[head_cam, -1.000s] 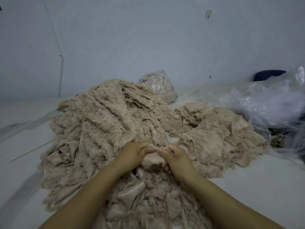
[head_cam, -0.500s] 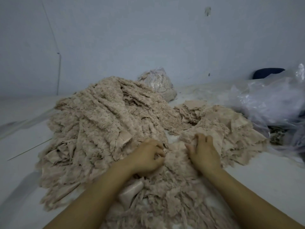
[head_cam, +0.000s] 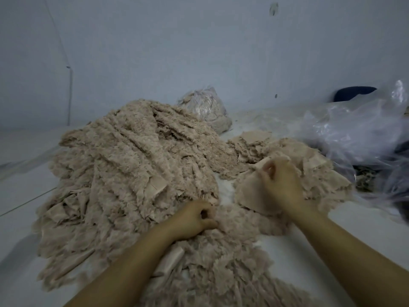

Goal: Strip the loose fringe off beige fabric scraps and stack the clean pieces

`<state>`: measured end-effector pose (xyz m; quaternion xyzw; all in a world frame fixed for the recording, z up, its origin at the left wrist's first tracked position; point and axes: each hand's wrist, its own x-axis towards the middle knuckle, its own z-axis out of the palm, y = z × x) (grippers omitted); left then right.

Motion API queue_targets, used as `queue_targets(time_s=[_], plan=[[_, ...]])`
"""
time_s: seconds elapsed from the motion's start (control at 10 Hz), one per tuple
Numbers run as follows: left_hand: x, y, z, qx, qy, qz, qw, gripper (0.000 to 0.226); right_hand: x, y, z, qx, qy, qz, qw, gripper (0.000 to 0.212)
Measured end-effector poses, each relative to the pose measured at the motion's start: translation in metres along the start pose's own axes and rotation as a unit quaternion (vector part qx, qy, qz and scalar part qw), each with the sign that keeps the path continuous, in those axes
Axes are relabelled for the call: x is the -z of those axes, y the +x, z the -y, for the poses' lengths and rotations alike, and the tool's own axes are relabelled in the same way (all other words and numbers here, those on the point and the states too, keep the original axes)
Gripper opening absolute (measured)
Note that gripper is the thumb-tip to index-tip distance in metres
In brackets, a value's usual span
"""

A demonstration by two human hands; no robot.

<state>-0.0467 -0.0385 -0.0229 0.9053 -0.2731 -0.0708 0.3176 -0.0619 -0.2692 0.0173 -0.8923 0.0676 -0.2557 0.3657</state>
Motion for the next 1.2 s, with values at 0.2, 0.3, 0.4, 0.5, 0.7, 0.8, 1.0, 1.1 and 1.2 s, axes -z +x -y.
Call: queue_targets(time_s=[0.2,0.3,0.4,0.5,0.7,0.8,1.0,1.1,1.2], plan=[[-0.002,0.003,-0.009,0.007,-0.101,-0.065,0.993,0.025,-0.033,-0.040,0.000,0.012,-0.033,0.235,0.971,0.045],[-0.003,0.007,-0.015,0.013,-0.218,-0.140,0.966,0.024,-0.025,-0.029,0.002,-0.022,0.174,0.153,0.973,0.038],[-0.003,0.011,-0.019,0.006,-0.269,-0.135,0.954,0.018,-0.012,-0.009,0.006,-0.037,0.209,0.064,0.975,0.023],[-0.006,0.012,-0.010,-0.008,-0.126,-0.070,0.989,0.025,0.000,0.007,-0.002,-0.074,0.267,0.022,0.960,0.023],[-0.010,-0.009,0.011,-0.033,0.013,0.036,0.999,0.017,0.008,0.002,-0.018,-0.012,-0.008,-0.057,0.998,0.037],[-0.003,-0.015,0.010,-0.031,-0.006,0.059,0.998,0.026,-0.008,-0.030,-0.020,0.166,-0.046,0.007,0.985,0.024],[0.002,-0.025,-0.006,-0.072,0.015,0.169,0.983,0.033,-0.010,-0.041,-0.047,0.130,-0.194,0.136,0.963,0.024],[0.029,-0.041,0.000,-0.030,0.011,0.217,0.976,0.047,0.012,-0.033,-0.034,0.149,-0.114,0.102,0.977,0.017],[0.063,-0.063,-0.016,-0.041,0.004,0.123,0.992,0.021,0.057,-0.047,0.000,0.144,0.139,-0.031,0.979,0.018]])
